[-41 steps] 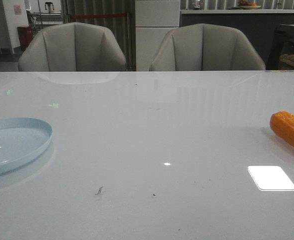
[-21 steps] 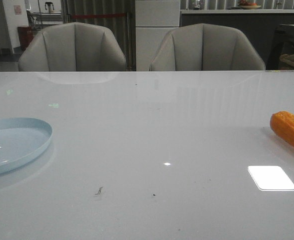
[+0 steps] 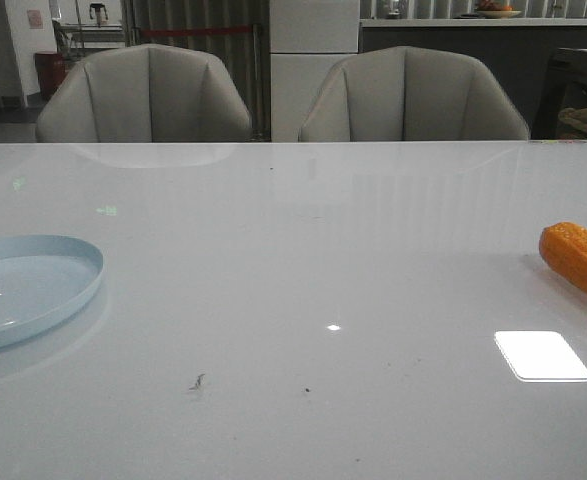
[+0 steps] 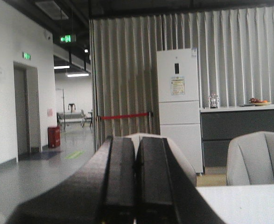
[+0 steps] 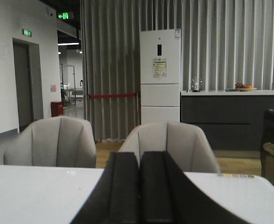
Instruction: Place corn on plate with both arms
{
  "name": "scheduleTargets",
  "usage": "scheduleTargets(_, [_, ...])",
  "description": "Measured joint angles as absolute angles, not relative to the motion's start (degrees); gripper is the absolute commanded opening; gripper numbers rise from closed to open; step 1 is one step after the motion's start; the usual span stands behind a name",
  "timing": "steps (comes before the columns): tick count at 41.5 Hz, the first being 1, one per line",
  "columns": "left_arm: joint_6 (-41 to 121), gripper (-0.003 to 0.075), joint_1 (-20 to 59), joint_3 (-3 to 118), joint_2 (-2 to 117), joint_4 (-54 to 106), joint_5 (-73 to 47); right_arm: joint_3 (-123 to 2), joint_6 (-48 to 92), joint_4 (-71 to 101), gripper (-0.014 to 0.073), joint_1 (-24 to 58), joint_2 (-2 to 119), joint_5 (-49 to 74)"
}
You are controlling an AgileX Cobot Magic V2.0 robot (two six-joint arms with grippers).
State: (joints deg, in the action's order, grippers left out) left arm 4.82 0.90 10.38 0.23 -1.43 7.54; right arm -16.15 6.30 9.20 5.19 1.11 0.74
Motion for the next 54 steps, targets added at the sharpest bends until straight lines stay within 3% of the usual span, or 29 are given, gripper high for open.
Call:
scheduleTargets(16, [4.82,0.0096,0.9,31.28,21.8,-6.82,-0.58,-37.55,6.3,9.2,0.0066,5.19,27.62,9.16])
scheduleTargets(35, [4.82,0.0109,0.9,32.2,49.12,-7.03,-3.07,-38.38,6.28,9.2,0.0095,5.28,54.85,10.46])
scheduleTargets(39, [4.82,0.0174,0.9,32.2,51.68,-7.03,-3.07,-38.38,6.28,9.2,0.0192,5.3,57.82,10.46])
scheduleTargets(46, [4.82,0.0406,0.9,32.2,53.08,-7.03,-3.07,-38.38,6.17,9.2,0.0435,5.4,59.88,10.46])
scheduleTargets(50, [4.82,0.0498,0.9,32.2,53.08,-7.03,-3.07,-38.38,6.18,9.2,0.0468,5.4,59.98,10.46])
scheduleTargets(54, [4.82,0.0495,0.9,32.2,53.18,-7.03,-2.95,-38.38,6.18,9.2,0.0468,5.4,59.98,10.46])
